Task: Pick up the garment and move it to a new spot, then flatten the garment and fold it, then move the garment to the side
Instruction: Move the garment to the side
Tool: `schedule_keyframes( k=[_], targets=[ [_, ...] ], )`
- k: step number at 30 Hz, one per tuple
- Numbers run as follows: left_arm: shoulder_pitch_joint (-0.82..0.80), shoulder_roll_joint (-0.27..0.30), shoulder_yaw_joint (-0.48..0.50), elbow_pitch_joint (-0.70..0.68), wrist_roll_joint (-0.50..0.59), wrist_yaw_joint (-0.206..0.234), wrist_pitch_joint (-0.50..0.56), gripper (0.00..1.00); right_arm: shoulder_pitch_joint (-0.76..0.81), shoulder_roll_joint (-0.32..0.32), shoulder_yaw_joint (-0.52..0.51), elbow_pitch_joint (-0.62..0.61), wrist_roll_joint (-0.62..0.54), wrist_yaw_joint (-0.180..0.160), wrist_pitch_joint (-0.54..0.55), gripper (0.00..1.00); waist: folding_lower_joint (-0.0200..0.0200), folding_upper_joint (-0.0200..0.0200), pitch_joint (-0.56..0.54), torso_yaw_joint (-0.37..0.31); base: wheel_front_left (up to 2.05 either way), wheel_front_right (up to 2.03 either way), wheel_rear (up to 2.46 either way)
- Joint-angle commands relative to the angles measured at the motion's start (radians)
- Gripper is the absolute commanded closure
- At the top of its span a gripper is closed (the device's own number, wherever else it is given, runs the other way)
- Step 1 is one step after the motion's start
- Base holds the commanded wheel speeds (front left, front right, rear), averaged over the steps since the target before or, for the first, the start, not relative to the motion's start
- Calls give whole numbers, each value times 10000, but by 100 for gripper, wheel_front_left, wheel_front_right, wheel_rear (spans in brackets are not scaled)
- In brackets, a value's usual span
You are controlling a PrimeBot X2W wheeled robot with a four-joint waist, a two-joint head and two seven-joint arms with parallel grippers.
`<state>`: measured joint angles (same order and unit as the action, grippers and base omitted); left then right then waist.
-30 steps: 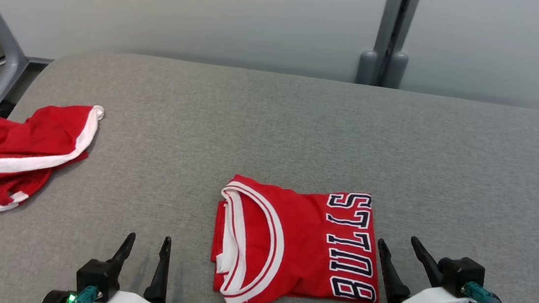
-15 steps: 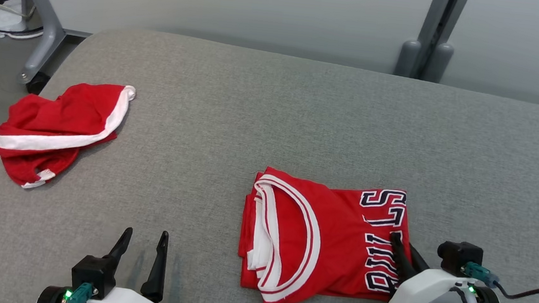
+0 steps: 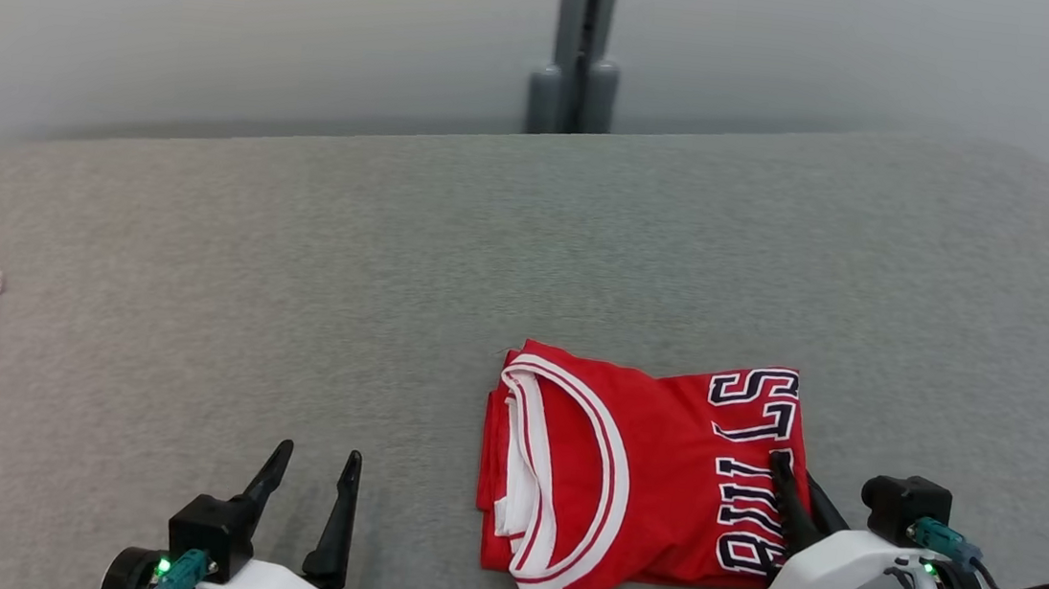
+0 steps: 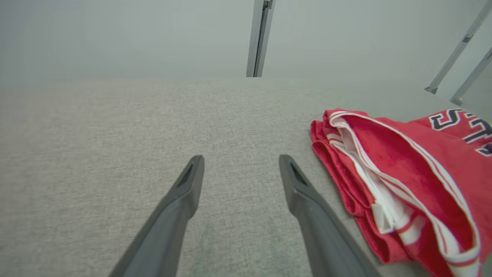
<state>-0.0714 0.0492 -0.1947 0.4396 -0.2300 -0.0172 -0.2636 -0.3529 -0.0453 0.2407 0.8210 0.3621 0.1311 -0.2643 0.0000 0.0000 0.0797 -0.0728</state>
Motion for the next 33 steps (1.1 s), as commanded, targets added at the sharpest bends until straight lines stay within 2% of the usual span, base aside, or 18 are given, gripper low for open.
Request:
schedule_keyframes(
  k=[1, 3, 10, 15, 20, 25, 30, 33],
  targets=[
    [-186, 33, -163, -85, -115, 16, -12, 0, 172, -99, 72, -62, -61, -5, 3, 100, 0, 0, -147, -1643, 0, 0, 0],
    [-243, 33, -293, -115, -171, 16, -13, 0, 203, -97, 87, -83, -76, -5, 3, 100, 0, 0, -152, -1904, 0, 0, 0],
    [-401, 42, -952, -257, -406, 82, -13, 0, 344, -85, 523, -268, -102, -5, 3, 100, 0, 0, -14, -3442, 0, 0, 0],
    [-508, 42, -1063, -292, -415, 144, -11, 0, 156, -88, 659, -542, -249, -5, 3, 100, 0, 0, 250, -3830, 0, 0, 0],
    [-711, 44, -1031, -248, -264, 34, -13, 0, -410, -80, 629, -636, -639, -5, 3, 100, 0, 0, 651, -3562, 0, 0, 0],
    [-959, 42, -910, -191, 76, -104, -13, 0, -1464, -119, 217, -355, -1343, -5, 1, 100, 0, 0, 1146, -2854, 0, 0, 0],
    [-1212, 39, -632, -222, 436, -261, -11, 0, -2908, -548, -884, 559, -2411, -5, 1, 100, 0, 0, 1636, -2100, 0, 0, 0],
    [-1402, 38, -514, -306, 659, -378, -11, 0, -3683, -1091, -1910, 1114, -3053, -6, 3, 100, 0, 0, 1900, -1689, 0, 0, 0]
  ],
)
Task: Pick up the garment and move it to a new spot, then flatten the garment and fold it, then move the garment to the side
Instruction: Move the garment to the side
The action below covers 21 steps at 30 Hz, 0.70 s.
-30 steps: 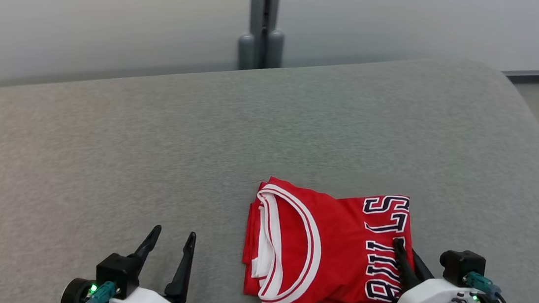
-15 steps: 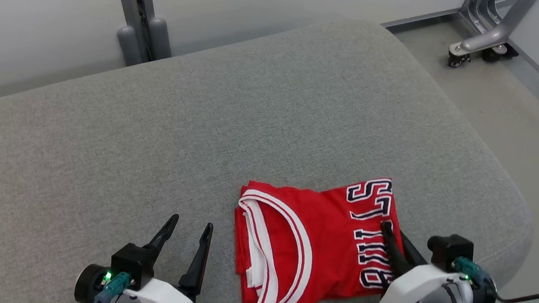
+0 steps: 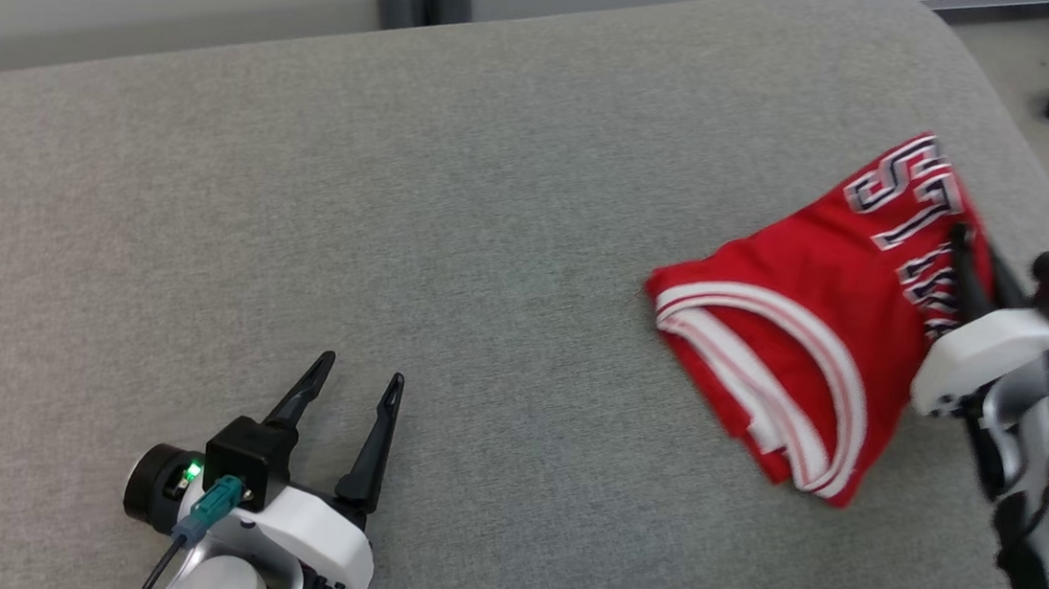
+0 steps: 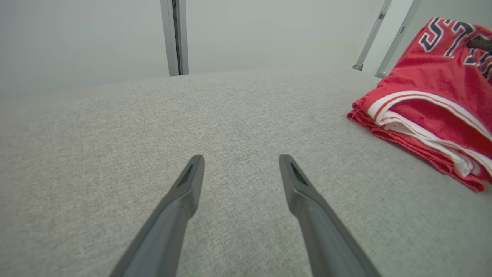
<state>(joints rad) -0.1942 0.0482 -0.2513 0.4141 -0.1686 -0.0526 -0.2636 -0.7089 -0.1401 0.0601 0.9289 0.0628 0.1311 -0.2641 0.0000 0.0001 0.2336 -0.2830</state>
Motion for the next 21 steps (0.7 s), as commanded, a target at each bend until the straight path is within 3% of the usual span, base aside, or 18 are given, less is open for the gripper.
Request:
schedule_keyframes(
  k=[1, 8, 12, 13, 14, 15, 17, 21],
  targets=[
    [-239, 43, 73, -78, 122, -66, -11, 0, -334, -346, -539, 241, -257, -6, 2, 100, 0, -1, 450, 531, 0, 0, 0],
    [-567, 46, 160, -177, 324, -240, -11, 0, -1198, -1882, -3409, 1062, -2322, -5, 5, 100, 0, -1, 945, 1221, 0, 0, 0],
    [-639, 46, 254, -225, 410, -273, -13, 0, -1265, -2060, -5132, 1138, -3433, -5, 190, 98, 0, -1, 1040, 1425, 0, 0, 0],
    [-638, 46, 296, -235, 381, -254, -13, 0, -1271, -2021, -5411, 1026, -3740, -5, 152, 38, 0, -1, 1057, 1455, 0, 0, 0],
    [-638, 46, 296, -235, 381, -254, -13, 0, -1271, -2021, -5411, 1026, -3740, -5, 152, 38, 0, -1, 1057, 1455, 0, 0, 0],
    [-604, 44, 444, -258, 428, -201, -13, 0, -1329, -1749, -6126, 638, -4280, -5, 39, 0, 0, -1, 1083, 1515, 0, 0, 0],
    [-553, 44, 581, -276, 428, -182, -13, 0, -1408, -1502, -6245, 372, -4444, -5, -22, 0, 0, -1, 1037, 1568, 0, 0, 0],
    [-363, 44, 827, -321, 238, -110, -13, 0, -1161, -812, -5538, -681, -3993, -5, -21, 0, 0, -1, 790, 1702, 0, 0, 0]
  ],
)
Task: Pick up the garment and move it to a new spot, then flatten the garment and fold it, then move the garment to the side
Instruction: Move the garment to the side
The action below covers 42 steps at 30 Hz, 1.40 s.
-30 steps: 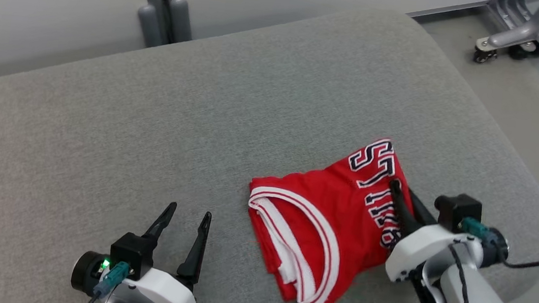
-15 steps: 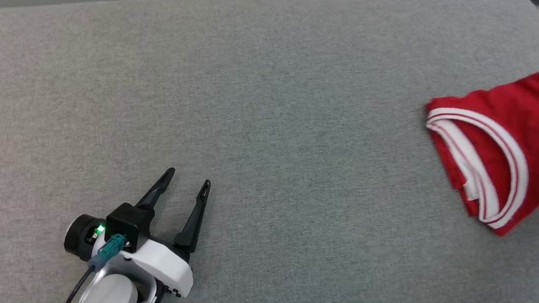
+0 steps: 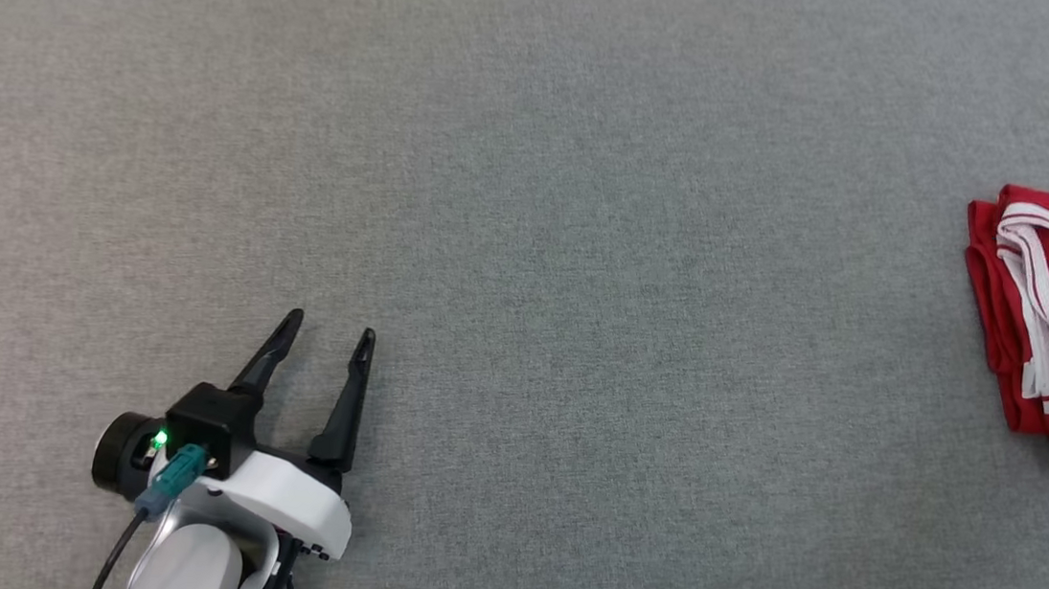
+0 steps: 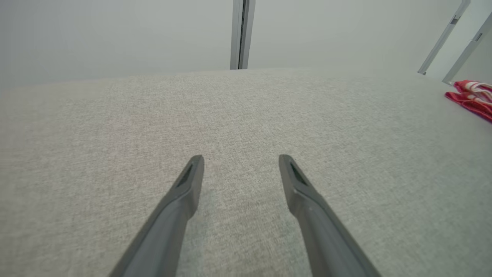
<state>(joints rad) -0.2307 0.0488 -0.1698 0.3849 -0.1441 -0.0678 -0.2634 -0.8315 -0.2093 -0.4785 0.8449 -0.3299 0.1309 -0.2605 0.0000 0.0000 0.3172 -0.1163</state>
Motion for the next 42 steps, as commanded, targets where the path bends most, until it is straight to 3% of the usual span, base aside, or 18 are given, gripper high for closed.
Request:
schedule_keyframes(
  k=[1, 7, 16, 27, 42],
  targets=[
    [61, 39, 66, -60, -45, 77, -15, 0, 234, 43, 124, -155, 126, -3, -57, 0, 0, 0, -128, 65, 0, 0, 0],
    [450, 40, 276, -79, -288, 217, -15, 0, 1610, 938, 1675, -1677, 1702, -3, -55, 0, 0, 0, -759, 346, 0, 0, 0],
    [912, 37, 420, 98, -652, 469, -13, 0, 4017, 1368, 3622, -3092, 3180, -3, -57, 0, 0, 0, -1616, 981, 0, 0, 0],
    [1320, 37, 914, 242, -787, 661, -15, 0, 5957, 1549, 4026, -3660, 3983, -3, -56, 0, 0, 0, -2217, 1486, 0, 0, 0],
    [2067, 39, 1095, 547, -931, 802, -15, 0, 7144, 1551, 4788, -3538, 4853, -1, -56, 0, 0, 0, -3340, 1445, 0, 0, 0]
  ],
)
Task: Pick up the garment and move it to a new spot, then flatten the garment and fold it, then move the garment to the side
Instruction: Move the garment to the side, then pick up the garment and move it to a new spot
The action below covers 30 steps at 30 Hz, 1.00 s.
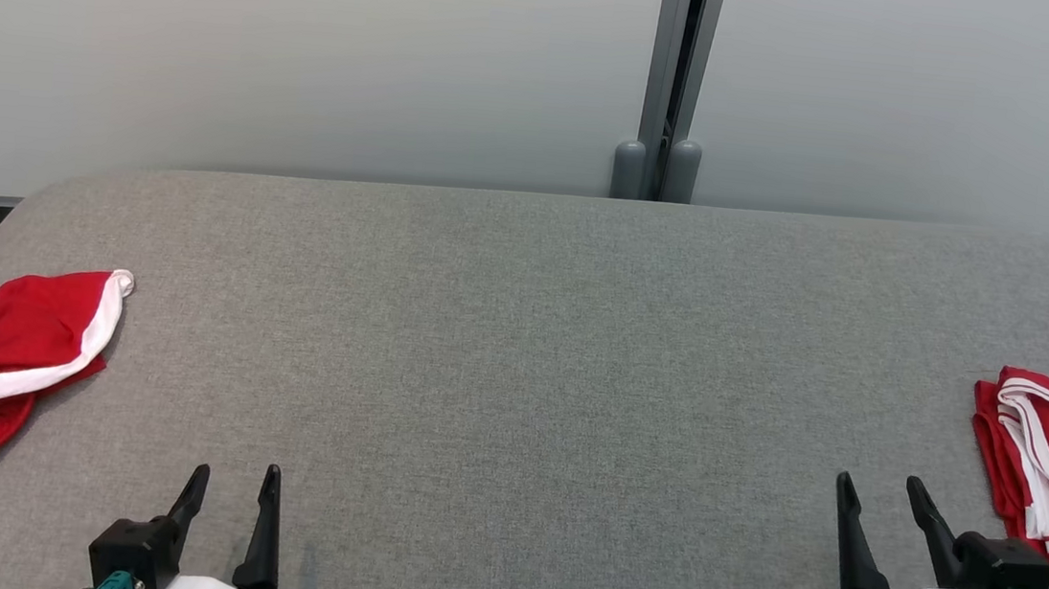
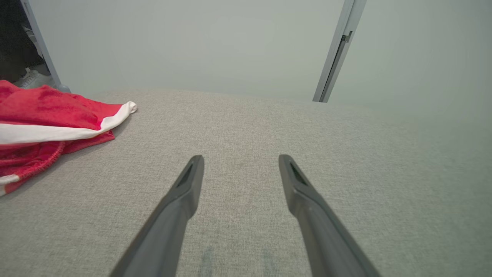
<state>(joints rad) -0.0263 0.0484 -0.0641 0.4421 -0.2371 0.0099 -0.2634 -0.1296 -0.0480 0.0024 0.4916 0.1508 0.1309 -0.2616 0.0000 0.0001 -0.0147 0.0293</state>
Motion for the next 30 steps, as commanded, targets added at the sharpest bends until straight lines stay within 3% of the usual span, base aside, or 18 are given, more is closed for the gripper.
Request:
schedule_keyframes(
  k=[1, 17, 30],
  targets=[
    [39, 44, 60, -50, 5, 26, -15, 0, 165, -60, 31, -9, 105, -3, -45, 0, 0, -1, -52, -14, 0, 0, 0],
    [134, 44, 150, -306, -23, -92, -15, 0, 127, -58, 116, -55, 231, -3, -45, 0, 0, -1, 62, 243, 0, 0, 0],
    [91, 40, 488, -186, 223, -12, -15, 0, 61, -57, 612, -88, 234, -1, -45, 0, 0, -1, 234, 2313, 0, 0, 0]
  ],
)
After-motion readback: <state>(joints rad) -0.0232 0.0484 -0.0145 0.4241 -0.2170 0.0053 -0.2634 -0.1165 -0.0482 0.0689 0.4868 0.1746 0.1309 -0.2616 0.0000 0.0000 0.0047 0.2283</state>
